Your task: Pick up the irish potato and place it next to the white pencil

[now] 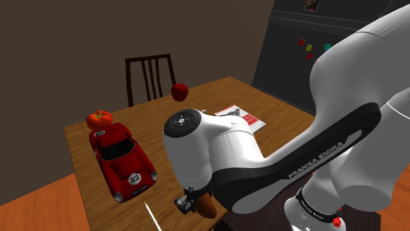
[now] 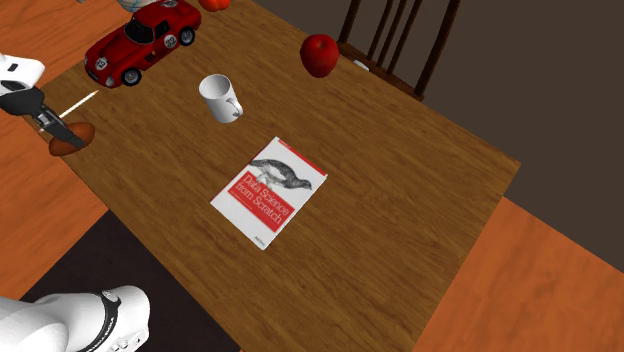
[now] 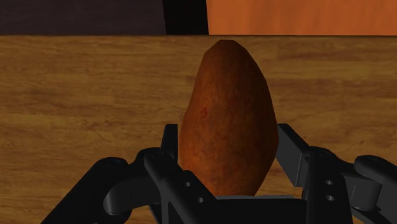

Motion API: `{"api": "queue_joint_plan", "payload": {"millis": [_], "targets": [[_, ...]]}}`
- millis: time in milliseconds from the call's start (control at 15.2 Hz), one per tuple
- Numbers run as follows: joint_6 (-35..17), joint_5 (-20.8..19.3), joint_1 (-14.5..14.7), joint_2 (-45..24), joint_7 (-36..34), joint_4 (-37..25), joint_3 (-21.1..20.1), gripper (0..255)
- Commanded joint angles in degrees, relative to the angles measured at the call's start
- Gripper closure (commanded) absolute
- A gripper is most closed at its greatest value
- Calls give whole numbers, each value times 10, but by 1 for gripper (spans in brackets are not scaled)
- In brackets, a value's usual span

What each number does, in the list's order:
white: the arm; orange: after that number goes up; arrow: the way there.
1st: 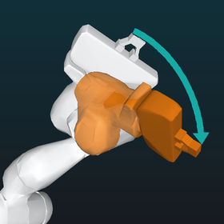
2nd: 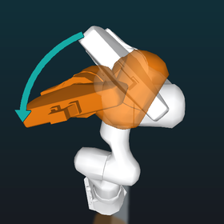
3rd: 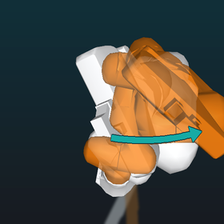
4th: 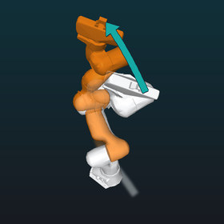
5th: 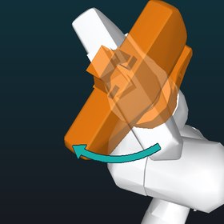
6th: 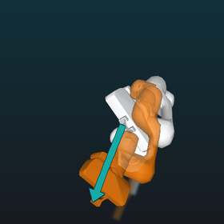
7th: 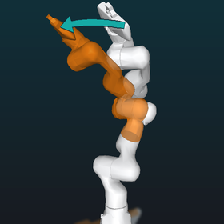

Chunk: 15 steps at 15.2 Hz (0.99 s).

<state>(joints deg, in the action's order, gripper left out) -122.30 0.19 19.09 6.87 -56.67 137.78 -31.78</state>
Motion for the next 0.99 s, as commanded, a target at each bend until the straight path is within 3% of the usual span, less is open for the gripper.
{"api": "queue_joint_plan", "payload": {"millis": [0,396,462,792,924], "targets": [[-3,-1,0,-1,-1,2,0,255],[-3,-1,0,-1,-1,2,0,255],[-3,-1,0,-1,-1,2,0,0],[-3,-1,0,-1,-1,2,0,0],[38,9,2,17,7,-24,2,0]]}}
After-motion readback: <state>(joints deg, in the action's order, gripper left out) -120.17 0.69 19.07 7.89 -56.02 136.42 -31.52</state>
